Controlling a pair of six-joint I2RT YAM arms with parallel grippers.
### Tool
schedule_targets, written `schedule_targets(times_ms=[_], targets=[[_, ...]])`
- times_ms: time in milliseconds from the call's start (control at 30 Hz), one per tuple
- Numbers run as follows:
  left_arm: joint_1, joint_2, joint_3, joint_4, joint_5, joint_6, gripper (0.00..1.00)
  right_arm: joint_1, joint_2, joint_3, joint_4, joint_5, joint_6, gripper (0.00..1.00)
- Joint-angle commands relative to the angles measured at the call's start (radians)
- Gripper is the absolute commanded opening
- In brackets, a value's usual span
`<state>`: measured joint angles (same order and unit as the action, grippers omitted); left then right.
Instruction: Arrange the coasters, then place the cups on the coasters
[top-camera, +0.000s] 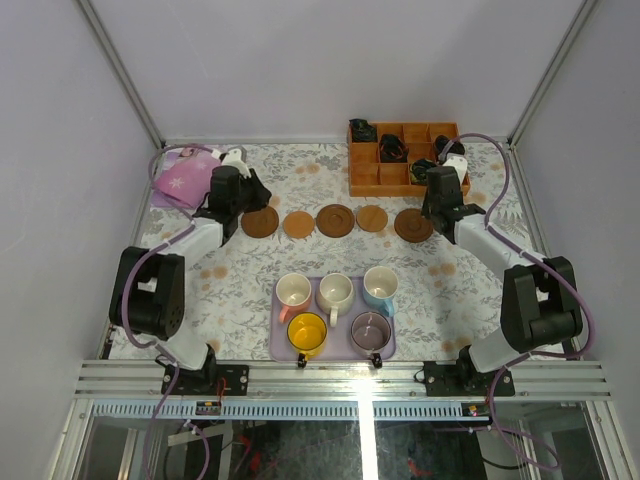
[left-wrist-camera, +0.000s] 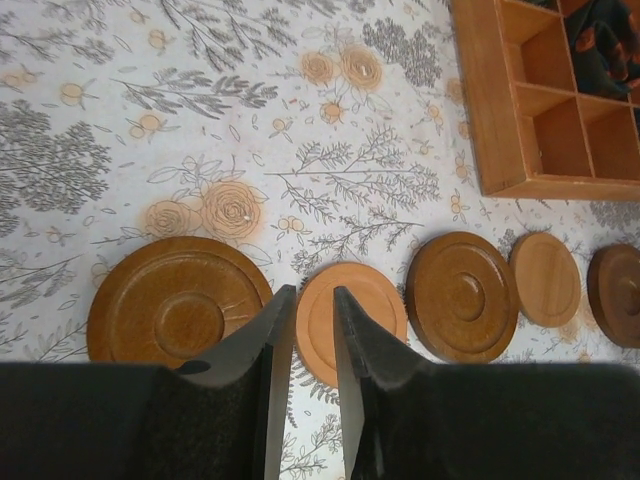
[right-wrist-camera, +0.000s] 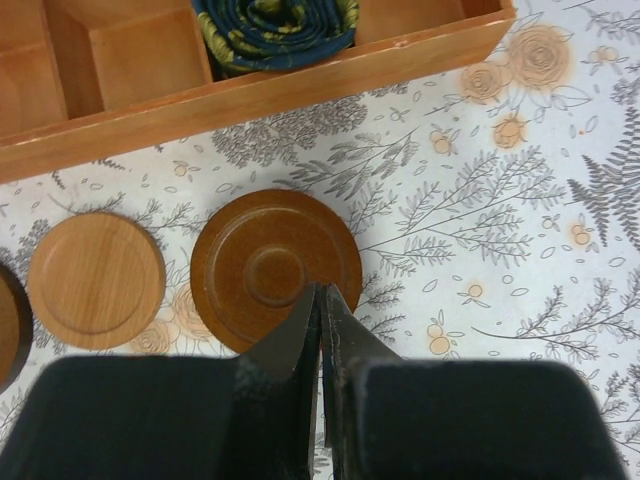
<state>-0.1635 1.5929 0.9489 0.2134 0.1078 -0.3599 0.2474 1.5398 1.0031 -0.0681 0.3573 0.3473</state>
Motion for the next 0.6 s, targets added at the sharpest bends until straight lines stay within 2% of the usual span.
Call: schedule_targets(times_ms=[0, 133, 233, 400, 567], targets=[[-0.017, 0.084, 0.028, 0.059, 0.060, 0.037, 0.21, -0.009, 0.003, 0.046, 0.050, 0.086, 0.000, 0.01], [-0.049, 0.159, 0.100, -0.044, 0.123, 0.037, 0.18, -0.014, 0.015, 0.123, -0.061, 0.035, 0.023, 0.01], [-0.076, 0.163, 0.139, -0.100, 0.165, 0.034, 0.13, -0.016, 0.010, 0.169, -0.125, -0.025, 0.040, 0.01], [-0.093, 0.168, 0.205, -0.175, 0.225, 0.023, 0.11, -0.024, 0.036, 0.239, -0.220, -0.098, 0.063, 0.02], [-0.095, 0.201, 0.227, -0.221, 0.277, 0.052, 0.09, -0.034, 0.067, 0.247, -0.239, -0.163, 0.087, 0.02]])
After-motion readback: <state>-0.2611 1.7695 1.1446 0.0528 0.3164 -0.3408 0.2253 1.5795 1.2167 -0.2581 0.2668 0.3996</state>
